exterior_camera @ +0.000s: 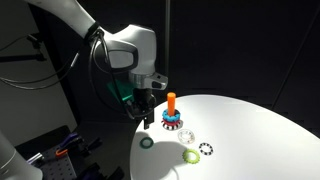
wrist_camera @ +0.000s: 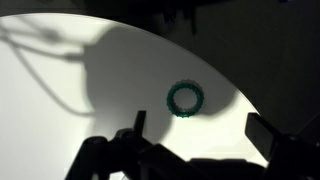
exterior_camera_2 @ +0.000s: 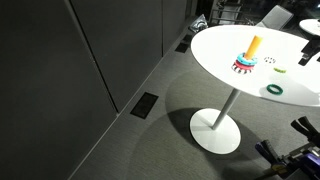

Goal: Put the green ring onto the ring toss

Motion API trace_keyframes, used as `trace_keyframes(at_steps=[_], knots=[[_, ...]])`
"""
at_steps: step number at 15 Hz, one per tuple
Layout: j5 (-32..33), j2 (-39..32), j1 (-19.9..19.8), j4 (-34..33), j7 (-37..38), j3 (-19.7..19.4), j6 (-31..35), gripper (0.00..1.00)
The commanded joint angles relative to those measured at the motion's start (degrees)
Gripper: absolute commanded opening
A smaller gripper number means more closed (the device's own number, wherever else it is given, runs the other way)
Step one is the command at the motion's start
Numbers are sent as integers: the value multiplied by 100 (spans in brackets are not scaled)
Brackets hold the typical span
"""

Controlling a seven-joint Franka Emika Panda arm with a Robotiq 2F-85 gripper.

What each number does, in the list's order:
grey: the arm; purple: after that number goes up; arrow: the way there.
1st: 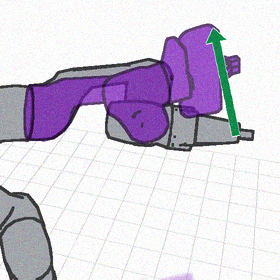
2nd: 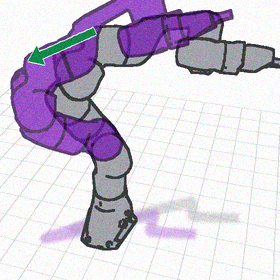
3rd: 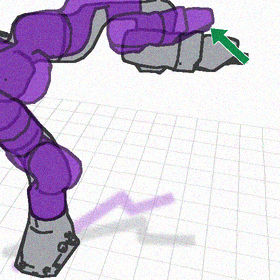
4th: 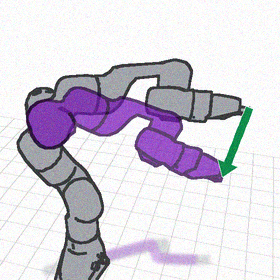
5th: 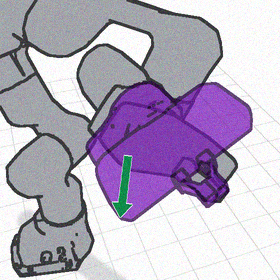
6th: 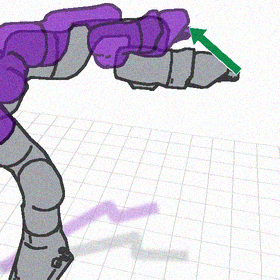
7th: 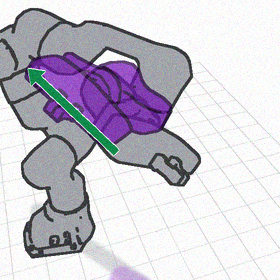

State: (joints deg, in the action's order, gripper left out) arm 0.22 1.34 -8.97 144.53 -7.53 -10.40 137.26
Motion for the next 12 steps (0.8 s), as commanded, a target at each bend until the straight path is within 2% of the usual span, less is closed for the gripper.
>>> trace_keyframes(at_steps=[1,6,12], knots=[[1,3,-26,-5,1,23,-11,100],[-96,-322,-28,-60,-45,22,235,100],[-79,-1013,-14,-100,32,85,994,100]])
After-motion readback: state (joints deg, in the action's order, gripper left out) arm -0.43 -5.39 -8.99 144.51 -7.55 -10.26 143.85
